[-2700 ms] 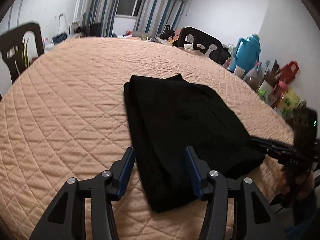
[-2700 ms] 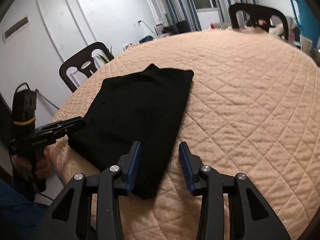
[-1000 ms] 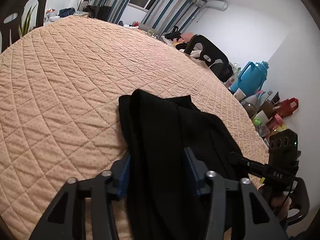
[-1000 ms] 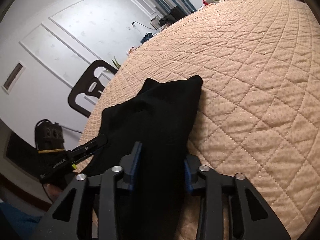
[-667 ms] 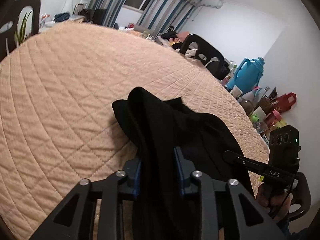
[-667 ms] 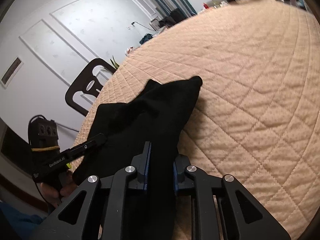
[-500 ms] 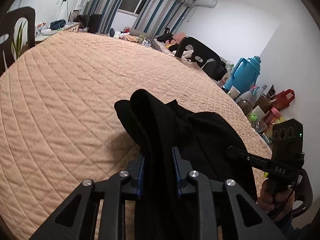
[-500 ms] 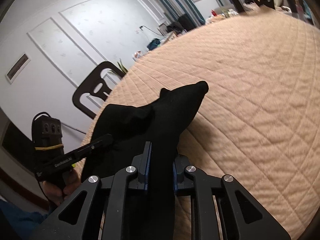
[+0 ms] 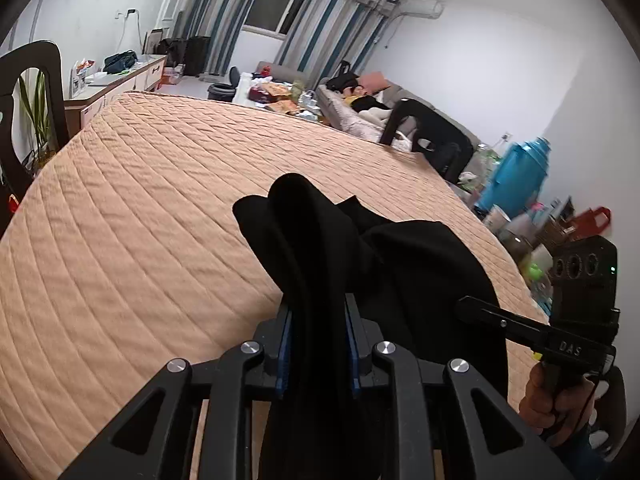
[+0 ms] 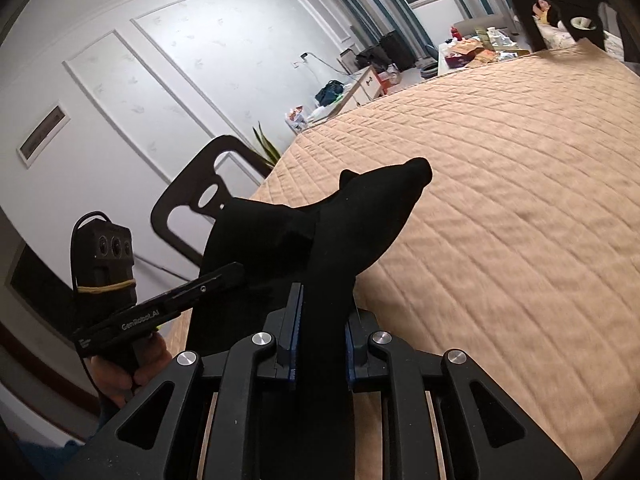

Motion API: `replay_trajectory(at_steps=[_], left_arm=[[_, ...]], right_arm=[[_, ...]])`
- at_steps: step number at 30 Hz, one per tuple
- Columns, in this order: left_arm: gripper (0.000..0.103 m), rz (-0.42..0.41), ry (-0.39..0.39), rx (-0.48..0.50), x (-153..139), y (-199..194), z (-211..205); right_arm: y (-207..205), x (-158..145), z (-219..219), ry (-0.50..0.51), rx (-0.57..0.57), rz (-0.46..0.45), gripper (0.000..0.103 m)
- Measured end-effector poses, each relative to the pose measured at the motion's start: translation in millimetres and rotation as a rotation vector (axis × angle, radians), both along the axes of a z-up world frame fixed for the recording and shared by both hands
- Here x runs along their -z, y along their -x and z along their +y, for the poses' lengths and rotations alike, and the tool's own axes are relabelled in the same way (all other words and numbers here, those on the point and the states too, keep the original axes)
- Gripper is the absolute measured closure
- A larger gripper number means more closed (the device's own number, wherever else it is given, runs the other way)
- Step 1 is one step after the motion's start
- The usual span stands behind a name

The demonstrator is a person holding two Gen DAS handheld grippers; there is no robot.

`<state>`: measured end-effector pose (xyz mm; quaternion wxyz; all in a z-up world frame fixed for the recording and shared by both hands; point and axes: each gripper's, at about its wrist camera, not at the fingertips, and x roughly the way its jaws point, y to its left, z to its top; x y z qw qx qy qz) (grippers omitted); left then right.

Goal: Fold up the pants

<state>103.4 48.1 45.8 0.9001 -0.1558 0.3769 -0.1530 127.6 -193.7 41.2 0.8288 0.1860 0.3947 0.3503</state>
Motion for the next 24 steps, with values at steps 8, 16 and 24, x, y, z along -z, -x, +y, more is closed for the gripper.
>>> replay_trajectory(at_steps=[8, 16, 24], left_arm=[[0.078, 0.02, -0.022, -0.013, 6, -62, 30], [0.06, 0.081, 0.058, -0.02, 55, -85, 62], [0.061, -0.045, -0.078, -0.08, 17, -73, 56]], right_arm=[[-60, 3, 28, -0.01, -0.022, -0.002, 0.086], [-106, 64, 5, 0.031, 0.063, 0.135, 0.073], [-92, 22, 3, 0.169, 0.106, -0.058, 0.075]])
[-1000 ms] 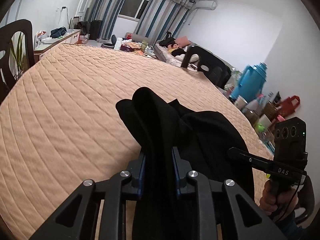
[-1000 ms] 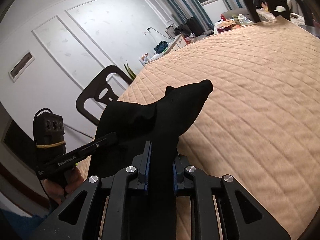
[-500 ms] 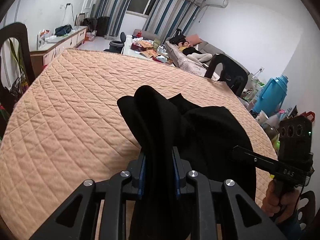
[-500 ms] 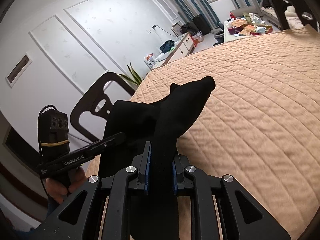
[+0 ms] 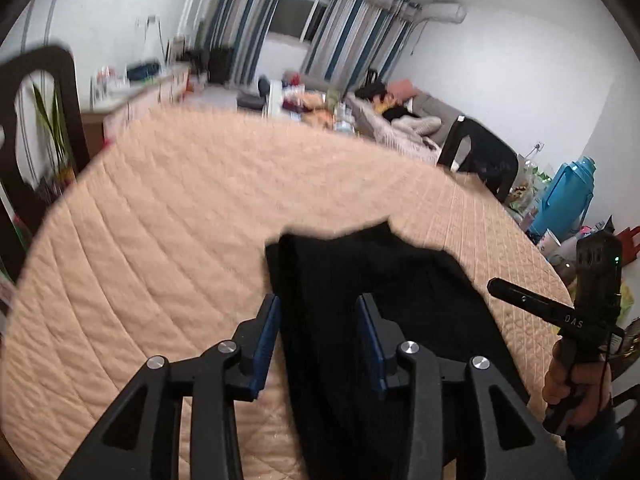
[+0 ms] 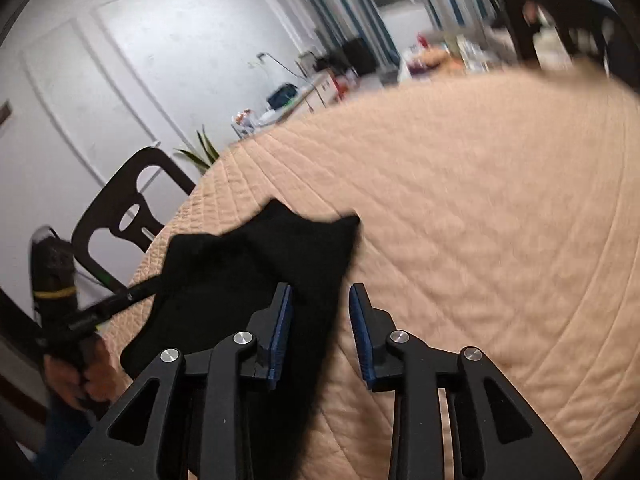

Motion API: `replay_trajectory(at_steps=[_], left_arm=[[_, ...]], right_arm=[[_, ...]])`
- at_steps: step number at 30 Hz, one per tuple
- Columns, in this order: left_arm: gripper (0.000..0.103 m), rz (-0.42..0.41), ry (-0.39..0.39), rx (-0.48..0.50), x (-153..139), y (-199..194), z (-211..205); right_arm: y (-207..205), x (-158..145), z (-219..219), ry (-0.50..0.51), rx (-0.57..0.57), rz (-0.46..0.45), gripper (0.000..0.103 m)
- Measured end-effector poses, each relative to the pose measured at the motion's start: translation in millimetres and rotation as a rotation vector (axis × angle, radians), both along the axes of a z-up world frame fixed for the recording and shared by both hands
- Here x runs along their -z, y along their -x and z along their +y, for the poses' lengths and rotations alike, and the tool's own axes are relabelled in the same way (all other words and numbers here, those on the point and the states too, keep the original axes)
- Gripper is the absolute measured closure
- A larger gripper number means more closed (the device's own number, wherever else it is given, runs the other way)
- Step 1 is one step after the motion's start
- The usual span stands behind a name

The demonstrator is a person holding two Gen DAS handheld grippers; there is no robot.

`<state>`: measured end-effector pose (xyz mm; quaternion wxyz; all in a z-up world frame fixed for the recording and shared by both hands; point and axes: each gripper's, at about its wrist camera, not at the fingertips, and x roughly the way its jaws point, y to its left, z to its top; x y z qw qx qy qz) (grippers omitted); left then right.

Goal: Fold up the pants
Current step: 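Lower the folded pants onto the table and open both grippers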

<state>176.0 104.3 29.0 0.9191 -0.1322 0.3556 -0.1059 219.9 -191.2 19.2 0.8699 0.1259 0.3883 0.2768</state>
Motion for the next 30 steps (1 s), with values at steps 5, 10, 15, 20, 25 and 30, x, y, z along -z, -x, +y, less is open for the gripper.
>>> replay_trajectory(at_steps=[5, 10, 15, 20, 25, 30], left_arm=[[0.061, -0.037, -0.087, 0.037, -11, -22, -25], [0.059, 0.055, -0.09, 0.004, 29, -52, -19], [0.06, 0.054, -0.116, -0.011, 23, -41, -17], [0.061, 0.007, -0.123, 0.001, 1, -1, -22], [0.061, -0.041, -0.139, 0.05, -10, 56, -39], [0.061, -0.027, -0.18, 0.082, 2, 84, -52]], right_arm=[[-29, -10, 34, 0.082, -0.066, -0.032, 0.086], [-58, 16, 53, 0.244, -0.057, 0.003, 0.103], [-56, 15, 40, 0.235, -0.041, 0.011, 0.103], [-13, -11, 33, 0.177, -0.066, -0.055, 0.094], [43, -20, 35, 0.186, -0.135, -0.106, 0.09], [76, -9, 40, 0.244, -0.206, -0.095, 0.09]])
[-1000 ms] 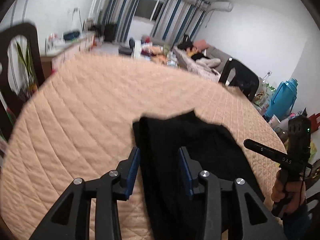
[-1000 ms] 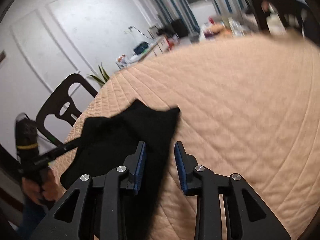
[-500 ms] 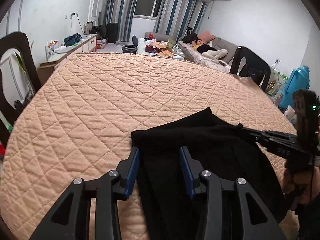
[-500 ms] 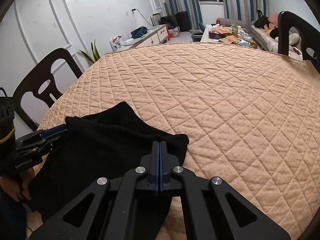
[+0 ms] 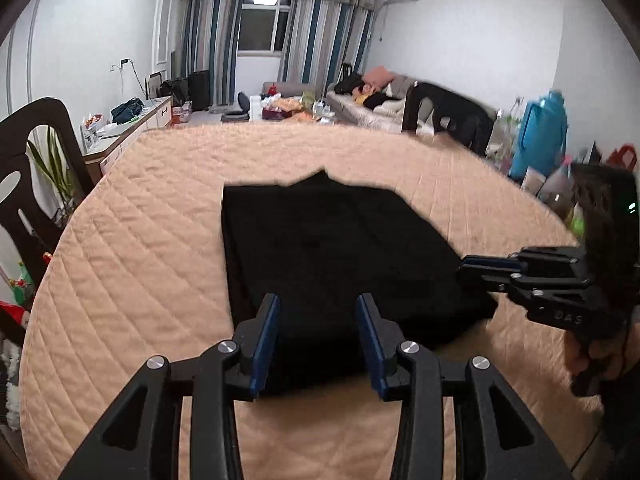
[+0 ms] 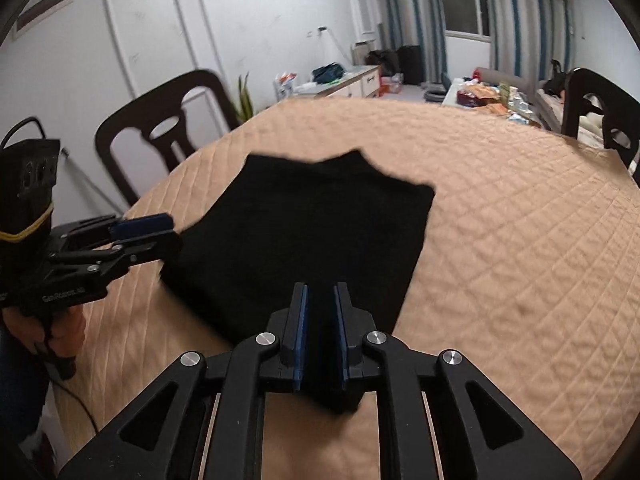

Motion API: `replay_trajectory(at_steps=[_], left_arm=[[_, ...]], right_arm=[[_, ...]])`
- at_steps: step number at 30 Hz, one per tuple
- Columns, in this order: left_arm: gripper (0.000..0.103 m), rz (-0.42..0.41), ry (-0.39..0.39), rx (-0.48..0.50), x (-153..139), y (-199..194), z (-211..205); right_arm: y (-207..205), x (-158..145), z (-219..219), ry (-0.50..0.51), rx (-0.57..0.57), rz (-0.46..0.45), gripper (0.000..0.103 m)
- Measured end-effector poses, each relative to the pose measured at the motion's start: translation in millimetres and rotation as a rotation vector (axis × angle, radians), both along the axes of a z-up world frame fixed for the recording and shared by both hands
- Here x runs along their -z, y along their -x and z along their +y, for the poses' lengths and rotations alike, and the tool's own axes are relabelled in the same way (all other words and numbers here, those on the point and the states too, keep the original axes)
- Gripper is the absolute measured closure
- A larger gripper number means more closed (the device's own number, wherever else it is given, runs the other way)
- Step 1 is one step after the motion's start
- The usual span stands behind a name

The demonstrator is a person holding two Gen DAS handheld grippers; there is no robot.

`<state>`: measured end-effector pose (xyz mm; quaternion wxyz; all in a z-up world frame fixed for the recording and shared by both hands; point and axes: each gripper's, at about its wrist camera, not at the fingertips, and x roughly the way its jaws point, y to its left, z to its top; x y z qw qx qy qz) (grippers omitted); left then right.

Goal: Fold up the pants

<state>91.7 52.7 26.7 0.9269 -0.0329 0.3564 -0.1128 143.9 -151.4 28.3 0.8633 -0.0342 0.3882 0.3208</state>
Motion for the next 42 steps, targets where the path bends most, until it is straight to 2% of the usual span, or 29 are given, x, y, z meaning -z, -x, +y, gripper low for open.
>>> replay_trajectory(at_steps=[3, 8, 12, 15, 17, 22, 28, 32, 34, 36, 39, 42], left_arm=[[0.06, 0.001, -0.012, -0.021, 9, 1, -3], [0.059, -0.001, -0.018, -0.048, 11, 2, -5], [0.059, 0.009, -0.023, -0.068, 2, 16, -3], [0.059, 0.048, -0.038, -0.09, -1, 28, -2], [0.059, 0.038, -0.047, -0.086, -5, 41, -4], [0.059, 0.018, -0.084, -0.104, -14, 71, -14], [0.059, 0.033, -0.082, -0.118, -23, 93, -20], [0.058, 0.036, -0.075, -0.098, -39, 105, -21], [0.053, 0.026, -0.079, -0.076, -46, 109, -22], [0.048, -0.005, -0.114, -0.074, -46, 113, -24], [0.047, 0.003, -0.115, -0.091, -30, 103, -26], [0.047, 0.008, -0.136, -0.108, -7, 93, -31]], right_arm=[[8, 16, 8, 0.072, -0.015, -0.001, 0.09], [7, 20, 6, 0.047, -0.012, -0.023, 0.09], [14, 6, -7, 0.006, 0.004, 0.013, 0.089], [28, -4, -17, -0.035, -0.009, 0.026, 0.078], [39, -12, -25, -0.045, -0.004, 0.019, 0.072], [68, -28, -44, -0.08, 0.01, 0.012, 0.071], [102, -47, -60, -0.101, 0.025, 0.014, 0.07], [121, -66, -70, -0.126, 0.016, 0.038, 0.065], [129, -73, -77, -0.154, 0.001, 0.067, 0.063], [135, -77, -80, -0.137, -0.004, 0.036, 0.058], [132, -60, -80, -0.061, 0.044, -0.045, 0.058], [116, -28, -75, 0.008, 0.103, -0.052, 0.058]])
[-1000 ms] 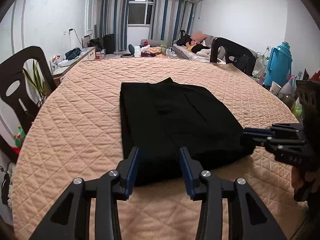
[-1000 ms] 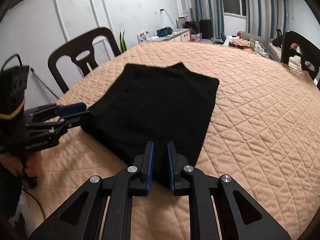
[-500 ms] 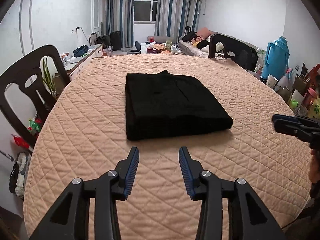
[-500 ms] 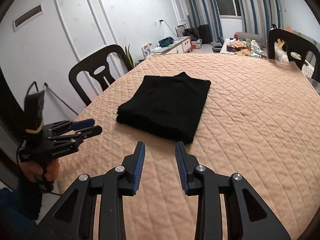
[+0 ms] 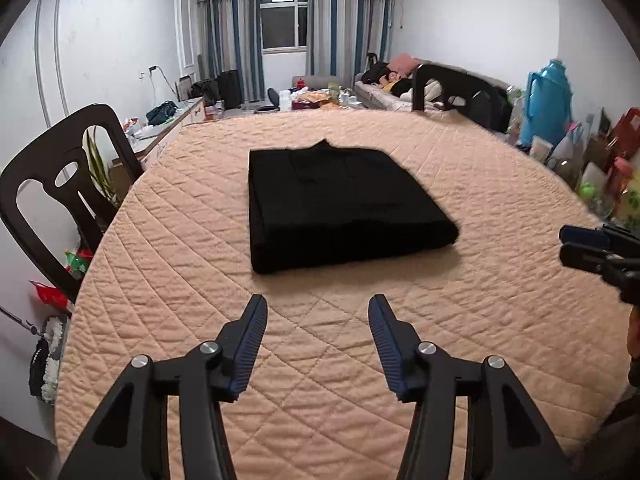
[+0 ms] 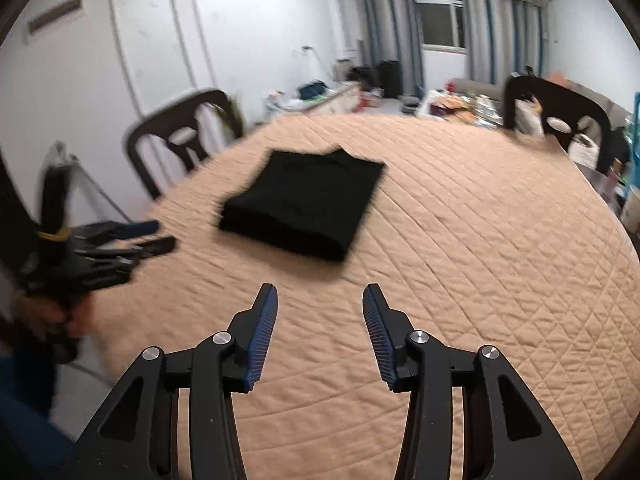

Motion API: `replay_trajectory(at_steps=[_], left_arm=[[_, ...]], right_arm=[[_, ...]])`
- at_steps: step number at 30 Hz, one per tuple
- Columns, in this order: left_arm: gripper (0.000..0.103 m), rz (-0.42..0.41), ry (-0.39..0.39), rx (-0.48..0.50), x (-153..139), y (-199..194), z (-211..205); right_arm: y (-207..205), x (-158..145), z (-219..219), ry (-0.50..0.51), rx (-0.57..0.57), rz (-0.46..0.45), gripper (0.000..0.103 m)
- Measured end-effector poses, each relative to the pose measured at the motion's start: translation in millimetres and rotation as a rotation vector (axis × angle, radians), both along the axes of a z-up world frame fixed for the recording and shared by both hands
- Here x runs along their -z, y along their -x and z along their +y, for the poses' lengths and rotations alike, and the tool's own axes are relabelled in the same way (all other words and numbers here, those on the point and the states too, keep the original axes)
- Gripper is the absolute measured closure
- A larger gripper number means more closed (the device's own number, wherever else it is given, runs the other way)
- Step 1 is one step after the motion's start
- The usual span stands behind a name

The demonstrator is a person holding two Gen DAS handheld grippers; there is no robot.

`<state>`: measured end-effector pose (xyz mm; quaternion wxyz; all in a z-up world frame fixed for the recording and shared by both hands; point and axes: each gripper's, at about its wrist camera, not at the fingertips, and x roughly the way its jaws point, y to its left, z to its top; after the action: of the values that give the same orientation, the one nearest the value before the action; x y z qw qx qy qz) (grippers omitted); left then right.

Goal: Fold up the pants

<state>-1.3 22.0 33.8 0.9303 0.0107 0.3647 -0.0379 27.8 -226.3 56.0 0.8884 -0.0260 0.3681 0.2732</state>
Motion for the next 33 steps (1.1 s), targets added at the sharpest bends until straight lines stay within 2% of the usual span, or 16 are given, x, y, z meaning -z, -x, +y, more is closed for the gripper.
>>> replay_trajectory(at_steps=[2, 4, 8, 14, 18, 24, 33], left_arm=[[0.047, 0.003, -0.02, -0.023, 11, -6, -1], [0.047, 0.004, -0.024, -0.041, 19, -11, 0], [0.047, 0.025, -0.029, -0.06, 30, -21, 3], [0.047, 0.085, -0.01, -0.059, 40, -30, 6], [0.047, 0.109, -0.009, -0.051, 42, -34, 6], [0.045, 0.114, -0.026, -0.038, 42, -39, 5], [0.038, 0.118, 0.0, -0.051, 45, -40, 9]], right_arm=[[-13, 26, 3, 0.054, 0.048, 0.001, 0.058], [-22, 45, 1, 0.049, 0.082, 0.015, 0.058], [-36, 64, -2, 0.063, 0.129, 0.059, 0.058], [-48, 73, -5, 0.095, 0.178, 0.107, 0.058], [-48, 74, 3, 0.143, 0.183, 0.1, 0.057], [-46, 74, 2, 0.146, 0.178, 0.102, 0.054], [-45, 75, 5, 0.172, 0.173, 0.094, 0.052]])
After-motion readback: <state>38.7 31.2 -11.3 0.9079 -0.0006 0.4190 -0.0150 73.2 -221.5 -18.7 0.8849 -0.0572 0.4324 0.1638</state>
